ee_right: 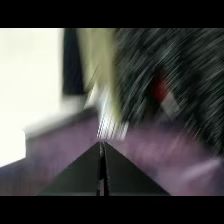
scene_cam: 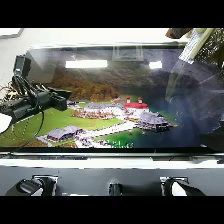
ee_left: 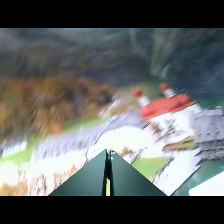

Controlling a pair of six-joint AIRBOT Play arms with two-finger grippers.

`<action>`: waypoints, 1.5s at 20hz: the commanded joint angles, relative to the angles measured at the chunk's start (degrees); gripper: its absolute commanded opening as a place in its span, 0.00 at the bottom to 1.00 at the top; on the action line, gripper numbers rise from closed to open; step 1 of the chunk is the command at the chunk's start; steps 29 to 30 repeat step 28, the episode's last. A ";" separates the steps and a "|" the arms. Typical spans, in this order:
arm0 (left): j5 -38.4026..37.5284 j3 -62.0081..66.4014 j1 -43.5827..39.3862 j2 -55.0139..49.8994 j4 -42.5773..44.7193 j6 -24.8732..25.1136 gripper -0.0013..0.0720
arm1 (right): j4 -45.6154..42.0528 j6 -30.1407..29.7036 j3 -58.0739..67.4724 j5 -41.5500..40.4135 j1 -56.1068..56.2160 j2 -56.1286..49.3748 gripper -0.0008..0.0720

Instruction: Fold the clothes and pants, and hang the long-sleeved shirts on hangers.

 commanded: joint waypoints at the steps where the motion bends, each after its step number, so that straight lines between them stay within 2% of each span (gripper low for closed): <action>1: -11.08 0.02 4.02 0.04 8.92 -11.30 0.04 | -6.16 -6.95 -10.56 9.38 18.43 -1.42 0.04; 4: -20.41 0.00 5.70 -0.02 16.09 -11.21 0.04 | -6.88 -5.16 -28.76 9.75 27.74 1.68 0.04; 7: -20.72 0.00 5.79 0.00 18.03 -8.81 0.04 | -6.86 2.14 -45.07 5.66 33.59 6.49 0.04; 9: -19.69 0.02 5.79 0.02 18.01 -7.98 0.05 | -6.71 4.13 -49.83 5.84 34.99 7.67 0.04; 30: -18.91 0.02 5.79 -0.02 17.99 -8.00 0.05 | -7.30 4.04 -50.51 6.01 34.91 7.69 0.05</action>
